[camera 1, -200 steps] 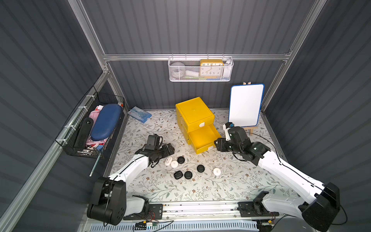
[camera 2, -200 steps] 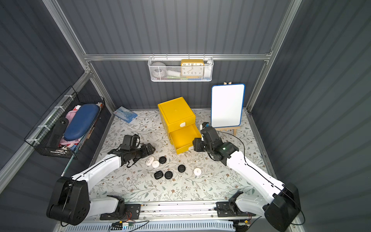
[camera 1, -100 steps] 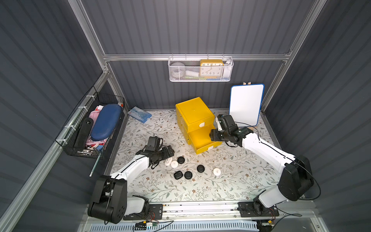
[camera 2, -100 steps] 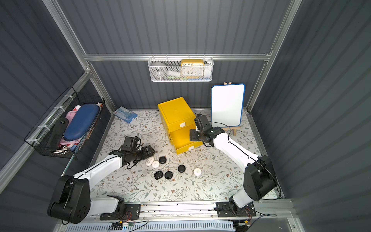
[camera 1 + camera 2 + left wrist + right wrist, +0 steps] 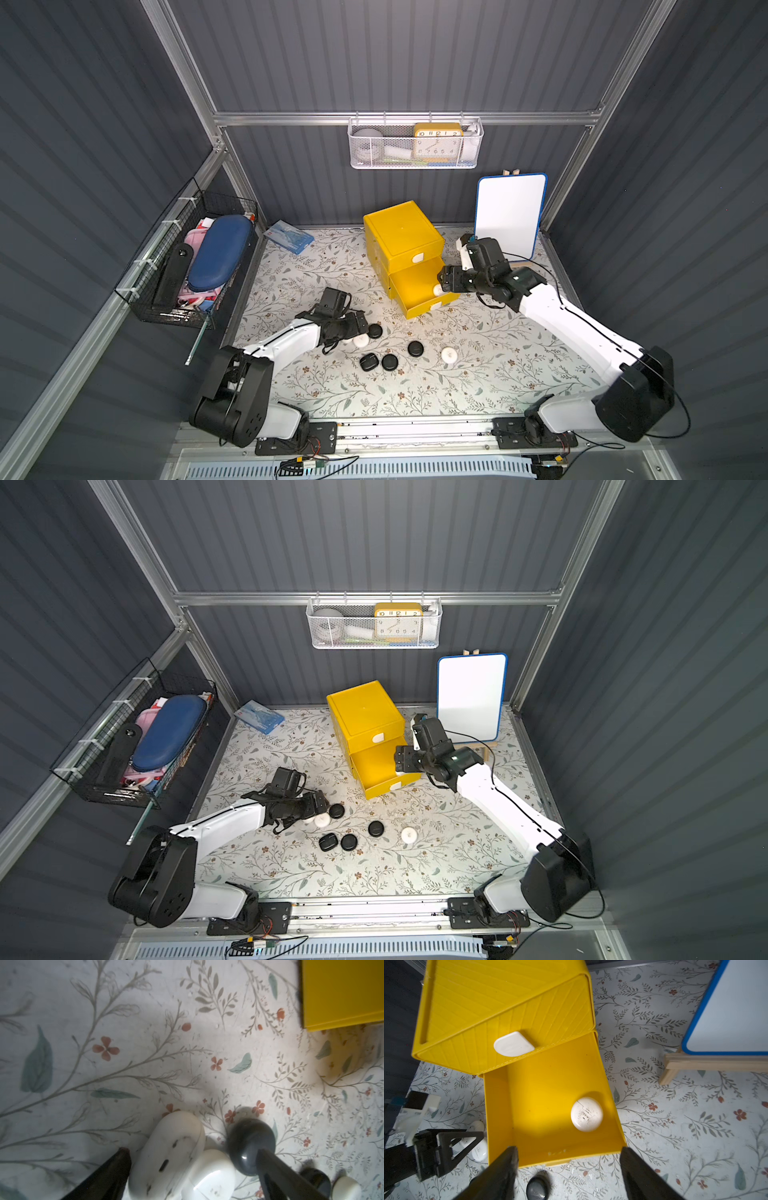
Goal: Put the bluetooth earphones in the drawer according to color
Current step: Place the bluetooth earphone in the drawer, then pick up the Bluetooth earphone from the center of the board.
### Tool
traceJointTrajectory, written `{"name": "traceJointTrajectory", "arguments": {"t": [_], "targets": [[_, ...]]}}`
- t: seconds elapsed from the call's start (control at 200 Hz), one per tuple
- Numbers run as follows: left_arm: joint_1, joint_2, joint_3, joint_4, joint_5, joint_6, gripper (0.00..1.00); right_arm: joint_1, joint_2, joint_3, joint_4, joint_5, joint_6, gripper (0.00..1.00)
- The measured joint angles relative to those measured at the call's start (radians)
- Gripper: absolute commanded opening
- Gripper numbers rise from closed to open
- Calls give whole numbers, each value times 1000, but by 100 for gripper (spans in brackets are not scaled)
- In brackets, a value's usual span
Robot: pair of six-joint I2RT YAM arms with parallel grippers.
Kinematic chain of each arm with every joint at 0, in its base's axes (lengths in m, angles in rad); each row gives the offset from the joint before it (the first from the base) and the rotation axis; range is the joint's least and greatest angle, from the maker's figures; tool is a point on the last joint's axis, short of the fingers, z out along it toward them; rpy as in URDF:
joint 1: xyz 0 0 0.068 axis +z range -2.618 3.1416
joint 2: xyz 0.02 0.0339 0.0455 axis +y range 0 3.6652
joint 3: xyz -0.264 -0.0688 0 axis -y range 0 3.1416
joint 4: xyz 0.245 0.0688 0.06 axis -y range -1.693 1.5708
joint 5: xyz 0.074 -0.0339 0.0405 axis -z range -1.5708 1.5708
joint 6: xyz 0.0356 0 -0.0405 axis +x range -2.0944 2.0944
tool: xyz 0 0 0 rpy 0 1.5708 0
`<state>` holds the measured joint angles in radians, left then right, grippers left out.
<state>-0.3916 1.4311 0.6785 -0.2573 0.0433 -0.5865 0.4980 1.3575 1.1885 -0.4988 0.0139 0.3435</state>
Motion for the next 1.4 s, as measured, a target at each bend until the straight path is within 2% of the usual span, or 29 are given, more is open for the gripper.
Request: {"name": "traceJointTrajectory", "arguments": {"t": [0.145,0.28,0.375,0.575,0.785,0.89,1.026,1.156,1.401], "targets": [[-28,50,45,-14,-56,-20,95,0,-99,-79,3,1,8,83],[-34,84,71,-26,-107,-37,76,0,-136,-137,0,2,16,83],[-34,92,73,-32,-138,-46,69,0,-156,-163,-3,5,23,83],[-43,109,90,-71,-208,-58,69,0,-183,-180,-3,5,30,83],[-62,122,99,-92,-259,-75,62,0,-187,-189,-1,5,34,83],[-67,123,99,-91,-264,-79,63,0,-188,-200,2,5,34,83],[-74,123,99,-88,-261,-89,72,0,-193,-211,4,5,36,84],[-80,114,89,-83,-257,-92,67,0,-208,-224,4,5,38,83],[-93,63,50,-93,-220,-101,64,-1,-219,-249,12,4,42,80]]}}
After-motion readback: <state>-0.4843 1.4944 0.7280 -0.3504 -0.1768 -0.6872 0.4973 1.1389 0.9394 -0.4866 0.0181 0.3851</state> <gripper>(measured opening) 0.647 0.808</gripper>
